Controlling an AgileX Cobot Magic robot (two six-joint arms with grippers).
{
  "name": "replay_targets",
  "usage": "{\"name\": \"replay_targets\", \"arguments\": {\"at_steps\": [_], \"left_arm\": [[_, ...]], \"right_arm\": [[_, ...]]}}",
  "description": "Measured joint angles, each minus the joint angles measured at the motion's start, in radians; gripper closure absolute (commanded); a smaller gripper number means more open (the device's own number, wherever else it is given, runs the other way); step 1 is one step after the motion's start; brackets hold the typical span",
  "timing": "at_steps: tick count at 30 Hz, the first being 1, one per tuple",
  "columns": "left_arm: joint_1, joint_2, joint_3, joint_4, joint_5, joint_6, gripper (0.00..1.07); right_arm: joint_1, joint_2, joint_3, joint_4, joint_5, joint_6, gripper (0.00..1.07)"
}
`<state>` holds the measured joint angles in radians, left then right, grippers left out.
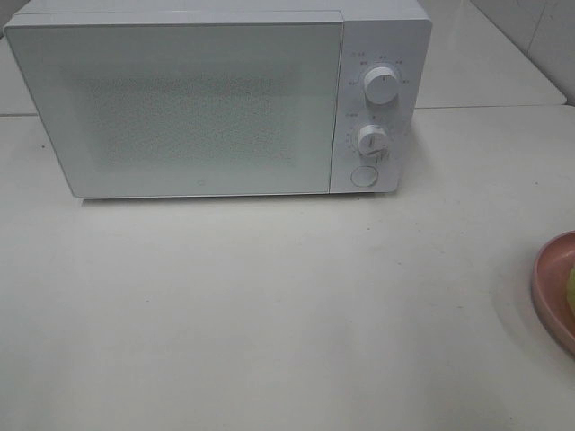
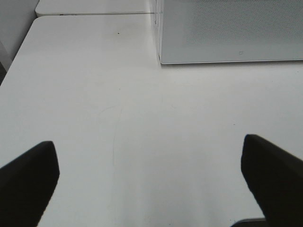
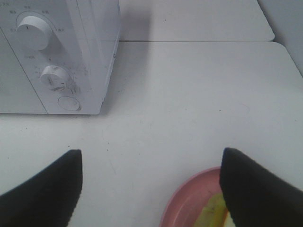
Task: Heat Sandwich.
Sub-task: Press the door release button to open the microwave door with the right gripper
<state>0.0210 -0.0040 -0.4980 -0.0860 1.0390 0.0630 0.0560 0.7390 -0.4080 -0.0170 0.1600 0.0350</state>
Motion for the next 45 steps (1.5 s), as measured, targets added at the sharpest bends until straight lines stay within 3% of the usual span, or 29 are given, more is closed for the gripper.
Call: {"name": "replay_targets", "arguments": {"at_steps": [20, 26, 31, 38, 45], "left_arm": [[0.0, 0.0, 0.0, 0.0, 0.0, 0.0, 0.05], [0.0, 0.0, 0.0, 0.0, 0.0, 0.0, 0.05], [0.0, 0.0, 0.0, 0.0, 0.0, 0.0, 0.05], [0.0, 0.0, 0.0, 0.0, 0.0, 0.0, 0.05], [0.0, 0.0, 0.0, 0.0, 0.0, 0.0, 0.05]], "right_arm": [[0.0, 0.472, 0.0, 0.001, -0.737, 0.047, 0.31], [0.017, 0.569, 0.001, 0.017, -0.847, 0.043, 0.31], [0.11, 0.649, 0.029, 0.114, -0.947, -0.052, 0.31], [0.3, 0.753, 0.07, 0.365, -1.118, -0.206, 0.31], [0.436, 0.843, 0.07, 0.447, -1.2, -0.238, 0.31]]}}
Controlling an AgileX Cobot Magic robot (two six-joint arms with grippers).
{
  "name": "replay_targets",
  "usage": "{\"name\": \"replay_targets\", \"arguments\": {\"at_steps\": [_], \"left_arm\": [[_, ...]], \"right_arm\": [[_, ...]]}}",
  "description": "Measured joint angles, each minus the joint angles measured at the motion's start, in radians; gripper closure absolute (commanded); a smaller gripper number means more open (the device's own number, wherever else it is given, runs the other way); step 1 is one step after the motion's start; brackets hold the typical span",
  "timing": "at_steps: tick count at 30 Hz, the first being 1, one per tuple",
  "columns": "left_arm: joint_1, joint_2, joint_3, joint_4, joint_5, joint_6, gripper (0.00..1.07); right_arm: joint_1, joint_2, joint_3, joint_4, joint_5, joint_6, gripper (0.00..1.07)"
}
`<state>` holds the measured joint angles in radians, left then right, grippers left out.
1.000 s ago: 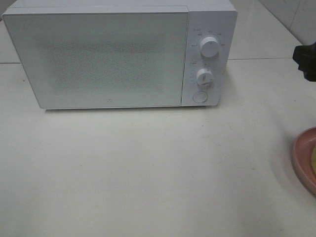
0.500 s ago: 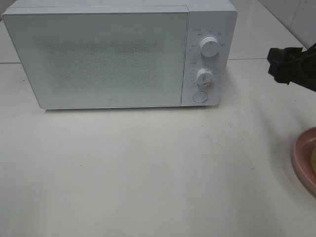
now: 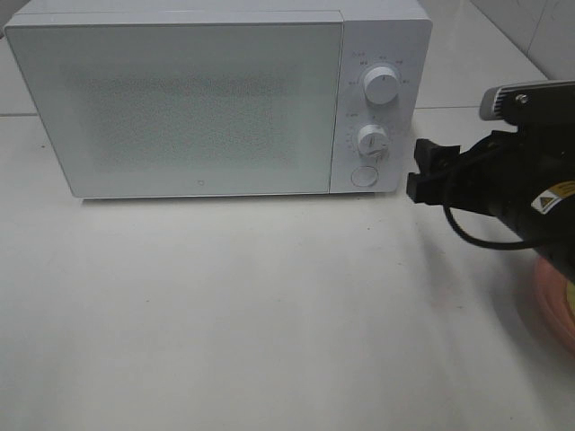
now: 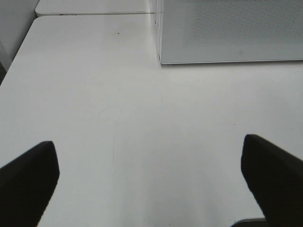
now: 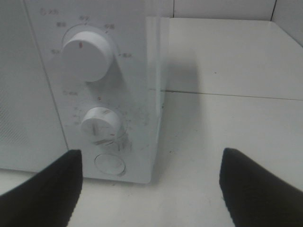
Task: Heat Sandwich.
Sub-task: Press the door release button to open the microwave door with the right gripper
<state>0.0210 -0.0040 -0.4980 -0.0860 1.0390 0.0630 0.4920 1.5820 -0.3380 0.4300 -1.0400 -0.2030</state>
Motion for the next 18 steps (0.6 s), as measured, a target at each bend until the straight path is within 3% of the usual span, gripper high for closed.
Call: {"name": "replay_targets", "arguments": {"at_steps": [8, 18], "left_arm": [[0.0, 0.0, 0.0, 0.0, 0.0, 0.0, 0.05], [0.0, 0.0, 0.0, 0.0, 0.0, 0.0, 0.05]], "right_arm": [[0.117, 0.101, -0.002, 0.105, -0.045, -0.003, 0.31], [0.18, 0.135, 0.0, 0.141, -0.091, 0.001, 0.31]]}}
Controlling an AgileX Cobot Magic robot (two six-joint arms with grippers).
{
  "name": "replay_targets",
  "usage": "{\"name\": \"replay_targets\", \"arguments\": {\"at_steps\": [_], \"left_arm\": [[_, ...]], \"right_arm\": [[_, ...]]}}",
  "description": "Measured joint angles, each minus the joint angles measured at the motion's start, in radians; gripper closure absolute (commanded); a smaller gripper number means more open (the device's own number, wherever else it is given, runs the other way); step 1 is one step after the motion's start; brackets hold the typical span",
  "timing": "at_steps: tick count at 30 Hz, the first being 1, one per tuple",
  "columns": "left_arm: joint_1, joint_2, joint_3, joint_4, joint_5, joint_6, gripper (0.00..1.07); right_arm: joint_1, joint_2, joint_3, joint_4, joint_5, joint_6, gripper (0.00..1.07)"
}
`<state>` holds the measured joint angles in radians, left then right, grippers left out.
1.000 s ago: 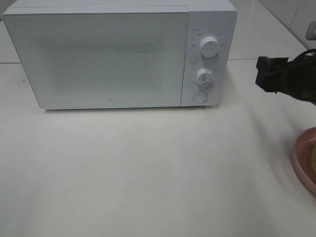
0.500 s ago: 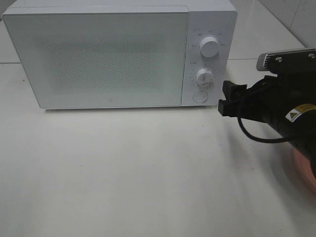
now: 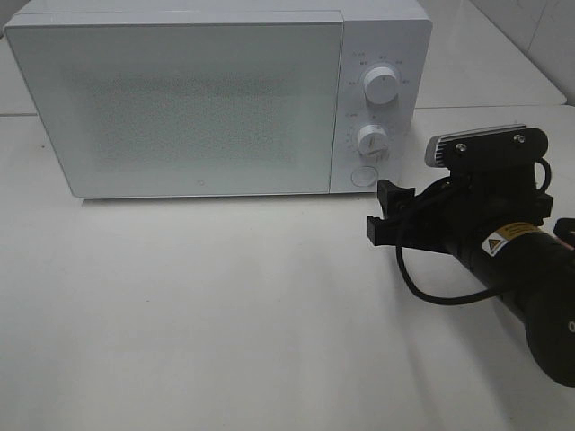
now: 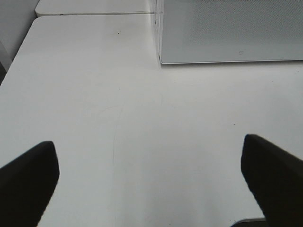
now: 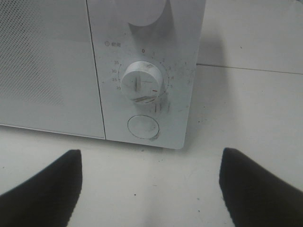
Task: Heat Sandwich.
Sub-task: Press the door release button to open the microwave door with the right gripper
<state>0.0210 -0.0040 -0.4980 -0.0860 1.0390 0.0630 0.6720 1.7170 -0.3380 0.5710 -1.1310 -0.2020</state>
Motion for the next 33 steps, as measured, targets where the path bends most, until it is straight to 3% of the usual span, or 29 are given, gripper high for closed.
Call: {"name": "replay_targets", "arguments": {"at_steps": [8, 23, 24, 30, 33], "left_arm": [[0.0, 0.0, 0.0, 0.0, 0.0, 0.0, 0.05], [0.0, 0.0, 0.0, 0.0, 0.0, 0.0, 0.05], [0.0, 0.0, 0.0, 0.0, 0.0, 0.0, 0.05], [0.0, 0.0, 0.0, 0.0, 0.0, 0.0, 0.05], [0.0, 0.0, 0.0, 0.0, 0.0, 0.0, 0.05]], "right_arm": [[0.004, 0.0, 0.0, 0.003, -0.001, 0.156, 0.31], [0.004, 0.0, 0.0, 0.006, -0.001, 1.007, 0.32], [0.004, 0.0, 0.0, 0.006, -0.001, 1.133, 0.33], [0.004, 0.0, 0.0, 0.007, -0.001, 1.379, 0.41], [0.004, 0.0, 0.0, 0.008, -0.001, 1.496, 0.52]]}}
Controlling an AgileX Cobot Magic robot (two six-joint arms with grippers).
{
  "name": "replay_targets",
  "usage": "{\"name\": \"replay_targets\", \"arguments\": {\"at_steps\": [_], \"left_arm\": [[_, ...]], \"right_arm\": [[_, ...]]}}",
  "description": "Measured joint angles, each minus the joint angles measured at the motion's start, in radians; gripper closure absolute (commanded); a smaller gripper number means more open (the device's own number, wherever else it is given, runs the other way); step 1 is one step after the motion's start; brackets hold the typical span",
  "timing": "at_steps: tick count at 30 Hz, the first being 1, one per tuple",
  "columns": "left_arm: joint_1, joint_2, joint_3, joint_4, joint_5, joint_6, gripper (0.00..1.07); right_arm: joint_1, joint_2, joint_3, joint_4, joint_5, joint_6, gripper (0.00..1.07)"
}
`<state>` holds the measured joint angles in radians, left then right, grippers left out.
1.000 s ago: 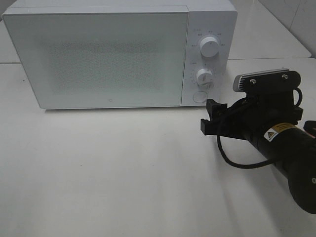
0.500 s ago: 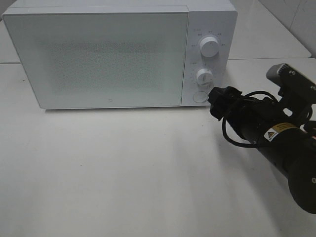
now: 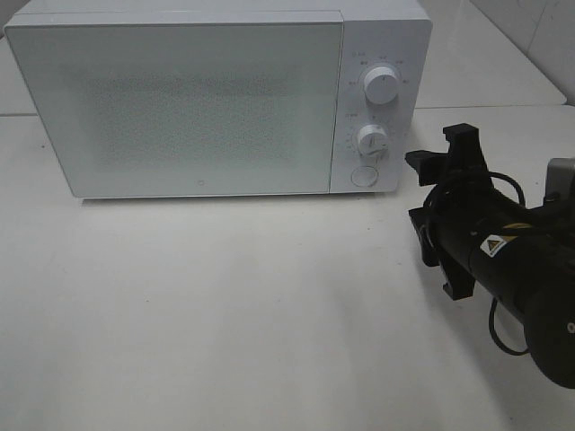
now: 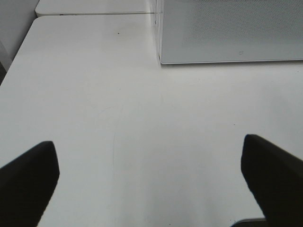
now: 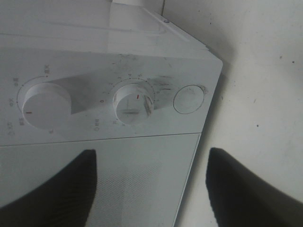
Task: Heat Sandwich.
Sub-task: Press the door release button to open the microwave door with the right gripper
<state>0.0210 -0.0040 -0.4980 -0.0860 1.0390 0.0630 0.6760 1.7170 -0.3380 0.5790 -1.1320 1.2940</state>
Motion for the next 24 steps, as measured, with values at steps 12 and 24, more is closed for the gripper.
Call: {"name": "replay_targets", "arguments": {"at_steps": [12, 24], "left_arm": [[0.0, 0.0, 0.0, 0.0, 0.0, 0.0, 0.05], [0.0, 0.0, 0.0, 0.0, 0.0, 0.0, 0.05]], "right_arm": [[0.0, 0.0, 0.0, 0.016, 0.001, 0.045, 1.07], [0.0, 0.0, -0.005, 0.024, 0.037, 0.071, 1.07]]}}
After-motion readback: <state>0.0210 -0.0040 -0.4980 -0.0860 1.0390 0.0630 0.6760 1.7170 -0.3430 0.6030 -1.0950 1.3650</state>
